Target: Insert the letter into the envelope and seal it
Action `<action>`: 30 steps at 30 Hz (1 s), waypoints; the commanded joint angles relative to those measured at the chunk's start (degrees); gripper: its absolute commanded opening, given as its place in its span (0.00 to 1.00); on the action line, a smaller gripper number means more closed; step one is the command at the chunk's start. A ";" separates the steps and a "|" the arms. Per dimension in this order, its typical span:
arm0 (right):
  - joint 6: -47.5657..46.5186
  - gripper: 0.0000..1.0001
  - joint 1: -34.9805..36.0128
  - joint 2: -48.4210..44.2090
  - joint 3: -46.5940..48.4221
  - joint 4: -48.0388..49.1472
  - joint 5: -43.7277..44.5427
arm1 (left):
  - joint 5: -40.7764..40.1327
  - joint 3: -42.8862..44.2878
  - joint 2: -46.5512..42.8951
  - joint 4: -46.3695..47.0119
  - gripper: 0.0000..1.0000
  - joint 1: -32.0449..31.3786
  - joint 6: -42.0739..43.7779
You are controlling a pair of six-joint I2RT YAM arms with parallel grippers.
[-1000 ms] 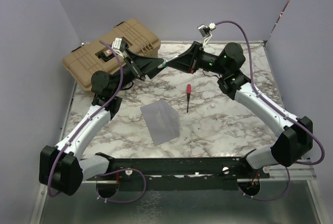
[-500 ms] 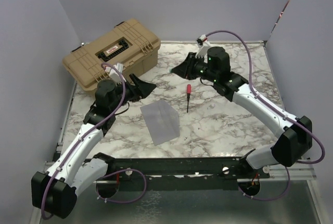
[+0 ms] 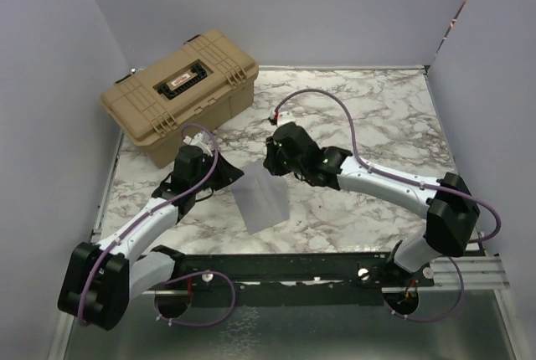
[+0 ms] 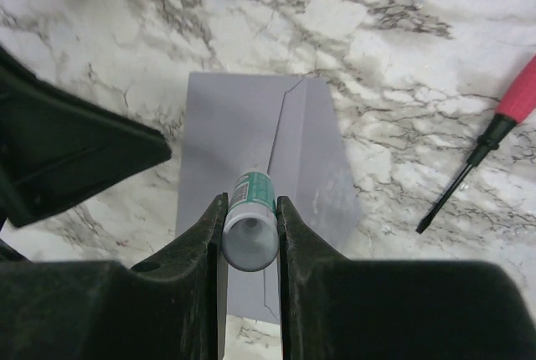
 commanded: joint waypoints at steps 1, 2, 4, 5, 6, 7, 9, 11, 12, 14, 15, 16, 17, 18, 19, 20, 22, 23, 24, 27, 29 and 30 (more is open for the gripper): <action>-6.95 0.00 4.92 2.48 -4.40 7.38 5.98 | -0.49 -3.61 4.31 7.87 0.21 0.04 -0.06; -7.59 0.00 5.60 3.06 -4.94 8.66 5.31 | -0.93 -3.72 5.31 8.58 0.20 0.04 0.23; -7.96 0.00 7.01 4.80 -5.03 9.61 5.39 | -1.25 -3.41 7.57 9.42 0.18 -0.04 1.01; -8.06 0.00 7.70 5.81 -4.79 9.56 6.03 | -1.47 -3.47 8.57 9.95 0.16 -0.12 1.15; -8.07 0.00 8.27 6.82 -4.64 9.43 6.84 | -1.61 -3.78 9.59 10.81 0.15 -0.20 1.09; -7.99 0.00 8.82 7.75 -4.56 9.38 7.63 | -1.95 -4.14 10.09 11.88 0.15 -0.36 1.03; -8.01 0.00 9.54 9.51 -4.39 9.37 8.77 | -3.35 -5.00 11.58 13.45 0.13 -0.69 0.76; -7.67 0.00 10.01 11.18 -4.08 8.93 10.29 | -5.47 -5.79 12.56 14.47 0.12 -1.28 0.82; -7.41 0.00 10.09 11.71 -3.88 8.57 11.11 | -6.39 -6.10 13.01 14.66 0.11 -1.55 0.75; -7.01 0.00 10.11 12.52 -3.98 8.91 11.49 | -7.47 -6.74 13.81 15.82 0.10 -2.18 0.55; -7.01 0.00 10.11 12.82 -4.13 9.34 11.44 | -8.09 -6.92 14.24 16.10 0.09 -2.55 0.22; -7.10 0.00 10.11 13.20 -4.31 9.82 11.32 | -8.47 -7.09 14.65 16.58 0.08 -2.87 -0.01; -7.36 0.00 10.11 13.71 -4.36 10.29 11.14 | -9.01 -7.15 15.09 16.91 0.08 -3.42 -0.17; -7.37 0.00 10.14 14.20 -4.41 10.68 11.02 | -9.52 -7.16 15.50 17.13 0.08 -3.90 -0.30; -7.56 0.00 10.13 14.56 -4.45 11.26 10.82 | -9.76 -7.09 15.91 17.20 0.07 -4.24 -0.31; -7.85 0.00 10.14 14.83 -4.61 11.87 10.43 | -9.91 -7.03 16.40 17.21 0.07 -4.48 -0.38; -8.21 0.00 10.14 15.26 -4.68 12.64 9.72 | -10.29 -7.12 17.02 17.06 0.06 -4.78 -0.83; -8.45 0.00 10.14 15.29 -4.76 13.15 9.28 | -10.67 -7.22 17.16 16.79 0.05 -4.88 -1.18; -8.58 0.00 10.12 15.41 -4.80 13.57 8.98 | -11.10 -7.31 17.37 16.38 0.05 -4.93 -1.41; -9.00 0.00 10.15 16.68 -4.39 13.44 9.11 | -13.07 -7.06 17.85 13.65 0.00 -5.02 -1.70; -9.28 0.00 10.16 17.27 -4.88 14.16 9.50 | -13.88 -6.73 18.29 11.71 0.00 -4.93 -1.58; -9.87 0.00 10.17 17.31 -5.53 15.38 9.39 | -13.96 -6.72 18.50 11.32 0.00 -4.97 -1.47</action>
